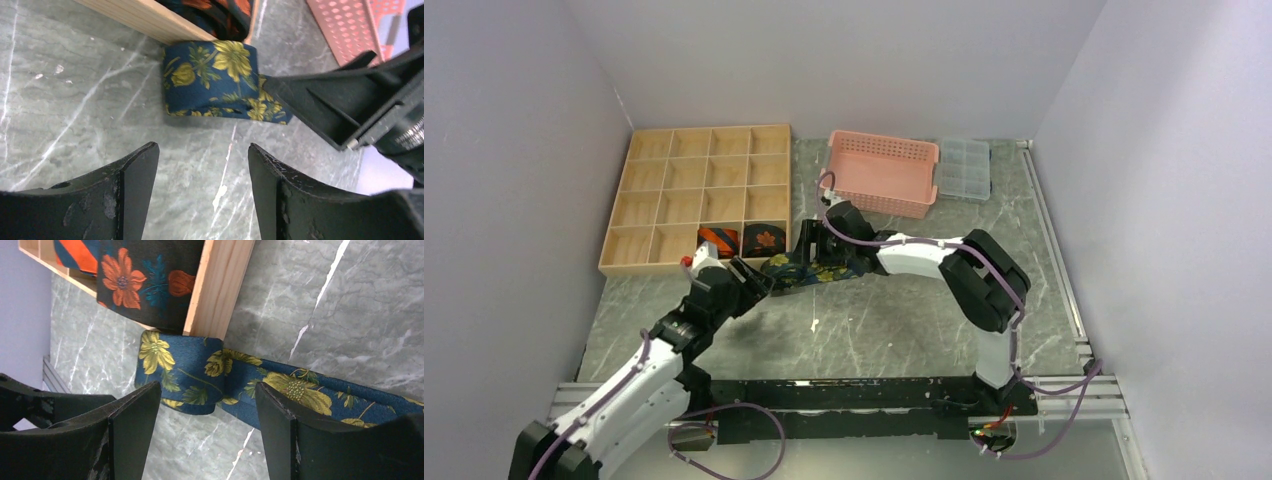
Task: Roll the ties
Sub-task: Roll the tie at the center of the board.
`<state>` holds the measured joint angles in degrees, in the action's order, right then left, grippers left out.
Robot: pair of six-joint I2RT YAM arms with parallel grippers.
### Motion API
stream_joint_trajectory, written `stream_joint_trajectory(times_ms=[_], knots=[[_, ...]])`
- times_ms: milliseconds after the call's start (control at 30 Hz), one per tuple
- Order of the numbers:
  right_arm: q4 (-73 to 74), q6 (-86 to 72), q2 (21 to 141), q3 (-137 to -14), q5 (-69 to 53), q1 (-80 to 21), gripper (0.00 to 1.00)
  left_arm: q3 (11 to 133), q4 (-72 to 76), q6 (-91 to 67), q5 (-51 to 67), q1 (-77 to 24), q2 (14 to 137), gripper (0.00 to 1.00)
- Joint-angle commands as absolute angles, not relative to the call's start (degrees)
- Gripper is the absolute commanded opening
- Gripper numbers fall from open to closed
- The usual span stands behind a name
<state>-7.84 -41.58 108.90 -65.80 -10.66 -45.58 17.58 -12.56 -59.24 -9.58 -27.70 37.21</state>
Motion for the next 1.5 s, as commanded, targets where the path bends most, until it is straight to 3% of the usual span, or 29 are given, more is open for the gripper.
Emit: stream_joint_trajectory(times_ms=[0, 233, 667, 1067, 1467], knots=[[-10.4, -41.8, 110.3, -69.2, -12.0, -45.8, 0.73, 17.2, -4.1, -60.9, -5.2, -23.8, 44.4, 0.71], [-12.8, -43.7, 114.4, -71.1, -15.6, -45.9, 0.68, 11.9, 6.3, -63.2, -0.7, -17.6, 46.0, 0.71], [-20.3, -47.7, 117.2, -66.3, -20.0, -46.8, 0.46, 6.3, 16.3, -62.0, -0.6, -14.8, 45.8, 0.71], [-26.7, -50.2, 120.1, -61.6, -21.9, -46.9, 0.41, 6.8, 23.5, -59.2, 3.9, -14.3, 56.8, 0.71], [-32.2, -46.3, 120.5, -56.0, -20.8, -47.0, 0.41, 9.5, 17.5, -57.9, 12.2, -7.5, 54.7, 0.71]])
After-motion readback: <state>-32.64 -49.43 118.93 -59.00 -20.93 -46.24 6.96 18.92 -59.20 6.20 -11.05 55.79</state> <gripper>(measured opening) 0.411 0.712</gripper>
